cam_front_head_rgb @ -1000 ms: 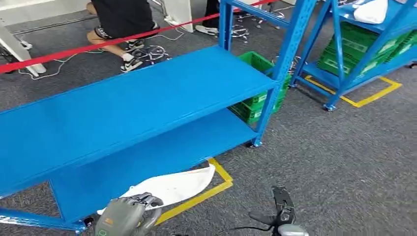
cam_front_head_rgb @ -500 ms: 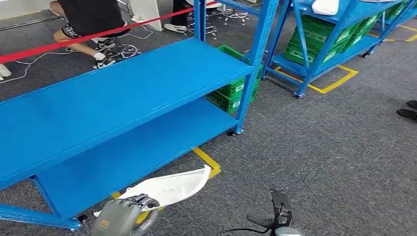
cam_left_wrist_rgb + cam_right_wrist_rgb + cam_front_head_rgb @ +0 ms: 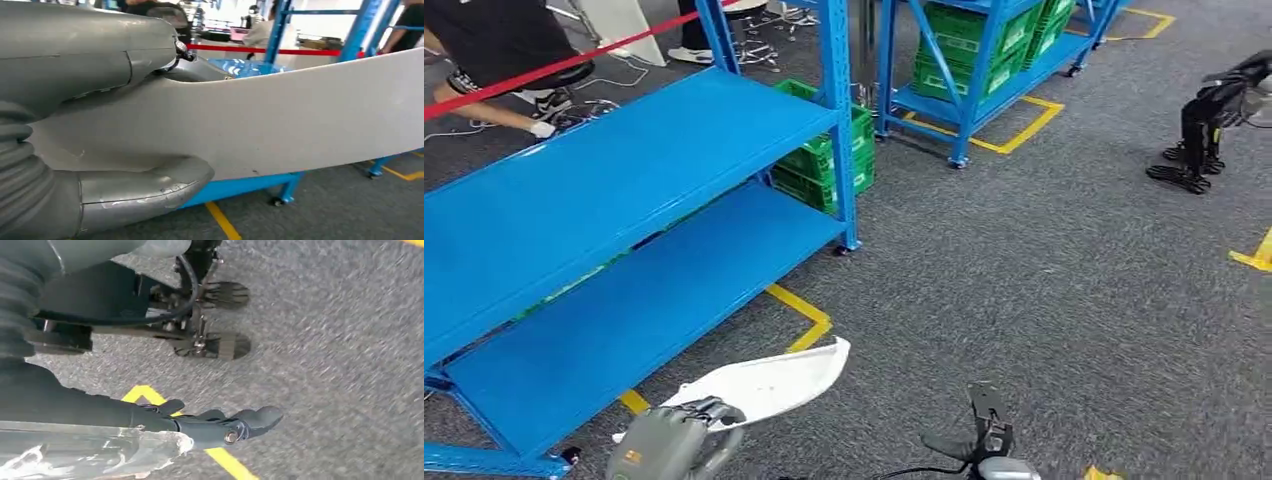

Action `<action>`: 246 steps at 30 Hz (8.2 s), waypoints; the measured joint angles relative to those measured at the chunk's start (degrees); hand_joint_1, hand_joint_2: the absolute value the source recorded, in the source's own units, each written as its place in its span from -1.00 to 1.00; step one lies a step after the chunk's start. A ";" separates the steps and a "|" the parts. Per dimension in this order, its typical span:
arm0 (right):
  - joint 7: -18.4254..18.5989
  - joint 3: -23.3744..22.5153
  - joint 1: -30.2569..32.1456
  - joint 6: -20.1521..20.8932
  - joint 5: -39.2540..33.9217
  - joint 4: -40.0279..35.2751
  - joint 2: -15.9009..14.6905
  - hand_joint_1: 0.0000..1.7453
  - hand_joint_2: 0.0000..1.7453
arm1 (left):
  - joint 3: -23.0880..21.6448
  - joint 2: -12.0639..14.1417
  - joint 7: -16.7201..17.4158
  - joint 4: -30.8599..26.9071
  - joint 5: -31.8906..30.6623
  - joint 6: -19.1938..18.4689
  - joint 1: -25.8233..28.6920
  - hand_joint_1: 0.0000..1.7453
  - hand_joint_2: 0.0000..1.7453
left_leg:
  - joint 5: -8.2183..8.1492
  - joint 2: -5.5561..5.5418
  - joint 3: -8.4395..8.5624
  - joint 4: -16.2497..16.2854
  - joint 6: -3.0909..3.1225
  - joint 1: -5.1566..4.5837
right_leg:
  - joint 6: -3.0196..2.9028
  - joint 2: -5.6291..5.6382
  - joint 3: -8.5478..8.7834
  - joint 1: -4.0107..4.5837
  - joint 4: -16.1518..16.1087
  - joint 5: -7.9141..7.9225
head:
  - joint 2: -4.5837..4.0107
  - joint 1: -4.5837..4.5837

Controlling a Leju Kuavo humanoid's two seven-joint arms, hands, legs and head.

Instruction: Take the parts from the cabinet and place them on the table.

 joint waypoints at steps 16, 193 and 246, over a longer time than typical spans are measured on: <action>-0.11 -0.07 0.11 0.02 2.36 0.68 -0.15 -1.00 1.00 | 0.83 -0.87 -1.25 0.13 -1.16 0.94 0.73 1.00 1.00 | 7.06 1.87 10.91 -18.81 2.54 0.18 | 3.71 -0.98 -10.77 -0.68 19.75 -6.44 | 0.00 0.74; -1.95 1.44 -0.39 2.17 3.65 4.48 -0.06 -1.00 1.00 | -5.95 5.60 2.95 4.83 1.62 1.77 -4.42 1.00 1.00 | 10.01 -2.13 5.54 -18.11 0.45 0.99 | 2.17 6.13 10.62 -1.63 2.03 -8.59 | 0.00 -1.40; -0.20 7.10 -0.17 2.14 -0.31 5.03 -0.04 -1.00 1.00 | 22.49 -24.74 -23.80 -6.47 14.68 -4.73 3.85 1.00 1.00 | 9.47 -1.25 9.62 -19.69 0.90 -0.04 | 1.12 -0.43 2.23 -0.28 1.22 -3.58 | 0.02 -0.11</action>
